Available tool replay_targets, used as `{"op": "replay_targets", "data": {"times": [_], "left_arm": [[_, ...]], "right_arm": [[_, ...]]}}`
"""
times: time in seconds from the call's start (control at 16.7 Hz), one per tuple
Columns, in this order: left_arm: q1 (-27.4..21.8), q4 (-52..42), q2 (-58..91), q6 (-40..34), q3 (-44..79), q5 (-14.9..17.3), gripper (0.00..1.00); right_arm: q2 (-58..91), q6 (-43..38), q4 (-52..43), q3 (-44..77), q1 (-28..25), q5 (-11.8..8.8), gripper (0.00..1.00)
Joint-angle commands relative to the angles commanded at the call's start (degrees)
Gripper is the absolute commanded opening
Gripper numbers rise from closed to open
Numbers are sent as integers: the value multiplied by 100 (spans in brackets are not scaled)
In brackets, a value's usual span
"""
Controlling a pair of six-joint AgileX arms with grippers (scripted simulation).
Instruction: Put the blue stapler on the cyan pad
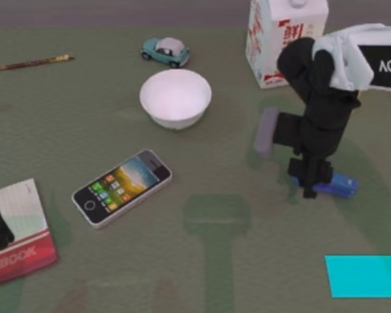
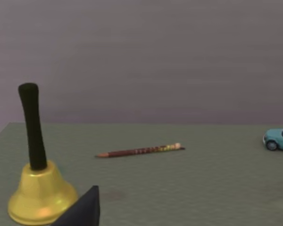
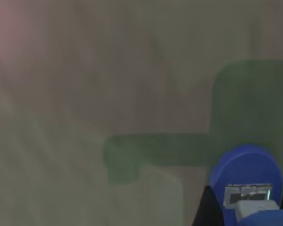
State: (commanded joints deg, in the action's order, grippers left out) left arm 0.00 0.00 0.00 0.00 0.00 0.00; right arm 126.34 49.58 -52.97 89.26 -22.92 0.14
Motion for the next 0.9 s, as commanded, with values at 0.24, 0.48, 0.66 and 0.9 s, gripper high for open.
{"op": "replay_targets", "data": {"times": [0.24, 0.48, 0.66, 0.9], "left_arm": [[0, 0, 0, 0, 0, 0, 100], [0, 0, 0, 0, 0, 0, 100], [0, 0, 0, 0, 0, 0, 100], [0, 0, 0, 0, 0, 0, 100]], "right_arm": [[0, 0, 0, 0, 0, 0, 0], [0, 0, 0, 0, 0, 0, 0], [-12, -2, -21, 21, 13, 0, 0], [-160, 6, -690, 551, 4, -3, 0]]}}
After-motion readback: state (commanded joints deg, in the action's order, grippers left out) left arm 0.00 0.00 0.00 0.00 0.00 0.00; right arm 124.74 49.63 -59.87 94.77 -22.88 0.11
